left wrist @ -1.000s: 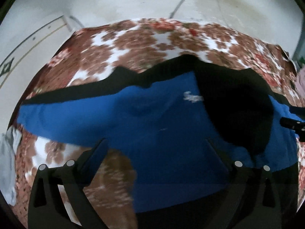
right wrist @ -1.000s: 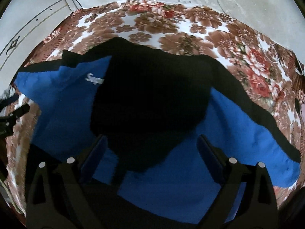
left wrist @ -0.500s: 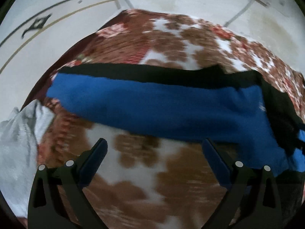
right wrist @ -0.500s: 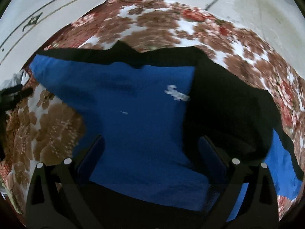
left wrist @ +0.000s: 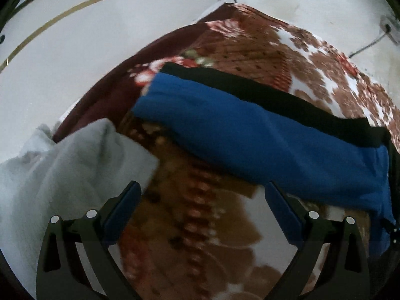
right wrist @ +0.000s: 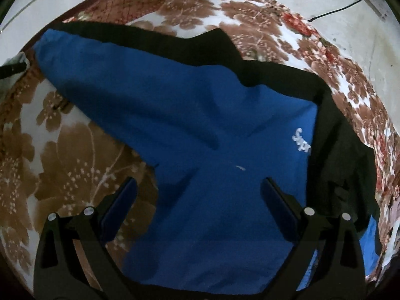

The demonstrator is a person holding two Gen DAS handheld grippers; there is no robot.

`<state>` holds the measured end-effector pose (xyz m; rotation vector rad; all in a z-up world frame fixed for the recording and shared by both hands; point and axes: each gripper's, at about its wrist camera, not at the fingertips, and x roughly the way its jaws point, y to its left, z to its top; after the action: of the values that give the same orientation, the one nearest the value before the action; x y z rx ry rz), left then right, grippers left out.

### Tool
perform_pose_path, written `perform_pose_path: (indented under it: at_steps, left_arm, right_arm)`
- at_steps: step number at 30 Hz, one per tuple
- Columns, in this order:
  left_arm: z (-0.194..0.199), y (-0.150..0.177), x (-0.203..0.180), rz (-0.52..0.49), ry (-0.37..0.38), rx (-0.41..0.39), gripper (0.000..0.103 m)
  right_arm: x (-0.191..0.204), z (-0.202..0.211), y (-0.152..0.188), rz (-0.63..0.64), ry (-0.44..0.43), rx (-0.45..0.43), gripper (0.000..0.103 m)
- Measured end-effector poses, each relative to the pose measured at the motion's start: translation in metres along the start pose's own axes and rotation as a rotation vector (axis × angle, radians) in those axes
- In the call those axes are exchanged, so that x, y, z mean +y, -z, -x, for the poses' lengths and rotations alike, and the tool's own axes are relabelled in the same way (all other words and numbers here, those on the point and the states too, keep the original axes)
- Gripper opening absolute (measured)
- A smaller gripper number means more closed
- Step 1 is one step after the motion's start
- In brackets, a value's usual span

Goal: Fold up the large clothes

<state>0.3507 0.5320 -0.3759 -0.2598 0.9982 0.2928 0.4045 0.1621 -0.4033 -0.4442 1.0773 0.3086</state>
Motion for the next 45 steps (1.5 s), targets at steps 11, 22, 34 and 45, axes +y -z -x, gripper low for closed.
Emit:
perform_pose_path:
  at_steps: [11,22,34,45]
  left_arm:
    - [-0.055,-0.047,0.041,0.197,0.164,-0.011,0.097]
    - [-0.063,-0.09,0.029,0.259,0.175,0.034,0.019]
    - [0.029,-0.122,-0.086,0.078,0.373,-0.074,0.013]
    - [0.128,-0.124,-0.258,-0.102,0.586,-0.184,0.012]
  right_arm:
    - [0.036,-0.025,0.002,0.099,0.138,0.024,0.098]
    - [0.063,-0.032,0.003,0.164,0.231,-0.001,0.098]
    - [0.053,-0.047,-0.006,0.071,0.121,0.07,0.098]
    - [0.049,-0.05,-0.003,0.06,0.063,0.066,0.098]
